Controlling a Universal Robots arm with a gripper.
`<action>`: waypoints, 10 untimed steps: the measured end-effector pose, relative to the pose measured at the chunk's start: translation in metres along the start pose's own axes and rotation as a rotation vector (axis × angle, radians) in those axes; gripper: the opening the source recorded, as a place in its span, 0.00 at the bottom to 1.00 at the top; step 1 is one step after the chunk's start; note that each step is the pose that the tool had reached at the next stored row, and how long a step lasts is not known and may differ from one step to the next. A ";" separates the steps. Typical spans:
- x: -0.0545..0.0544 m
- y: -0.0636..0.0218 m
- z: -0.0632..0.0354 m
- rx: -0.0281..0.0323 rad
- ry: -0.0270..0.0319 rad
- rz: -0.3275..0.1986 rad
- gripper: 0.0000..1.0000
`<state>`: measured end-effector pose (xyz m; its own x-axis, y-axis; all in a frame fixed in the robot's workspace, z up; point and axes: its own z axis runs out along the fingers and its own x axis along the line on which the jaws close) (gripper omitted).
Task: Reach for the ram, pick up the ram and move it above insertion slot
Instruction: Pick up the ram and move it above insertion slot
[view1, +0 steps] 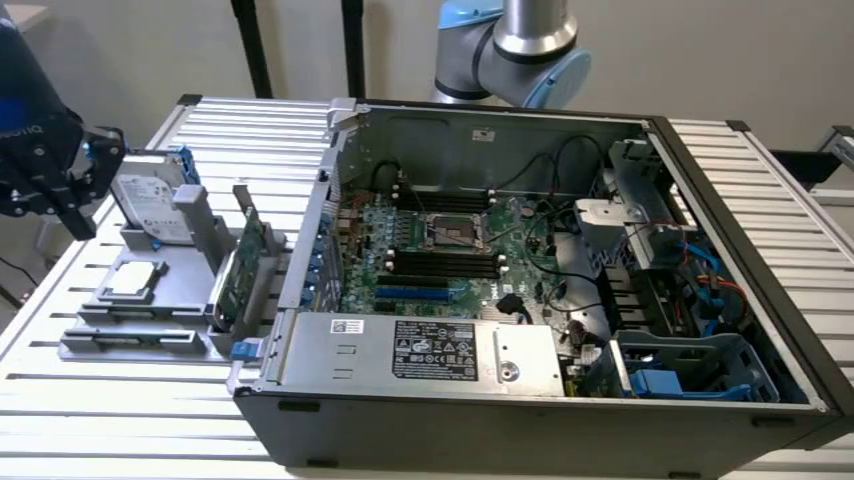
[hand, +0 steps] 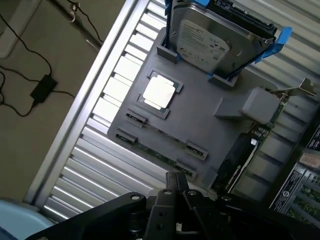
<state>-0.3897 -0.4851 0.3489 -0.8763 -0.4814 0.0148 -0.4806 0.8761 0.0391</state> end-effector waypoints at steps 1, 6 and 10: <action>0.000 0.0000 0.0001 0.0003 0.0007 -0.019 0.11; 0.000 0.0000 0.0005 0.0016 0.0042 -0.109 0.11; 0.000 0.0000 0.0007 0.0027 0.0071 -0.181 0.11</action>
<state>-0.3897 -0.4851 0.3482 -0.7750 -0.6318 0.0147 -0.6309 0.7749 0.0391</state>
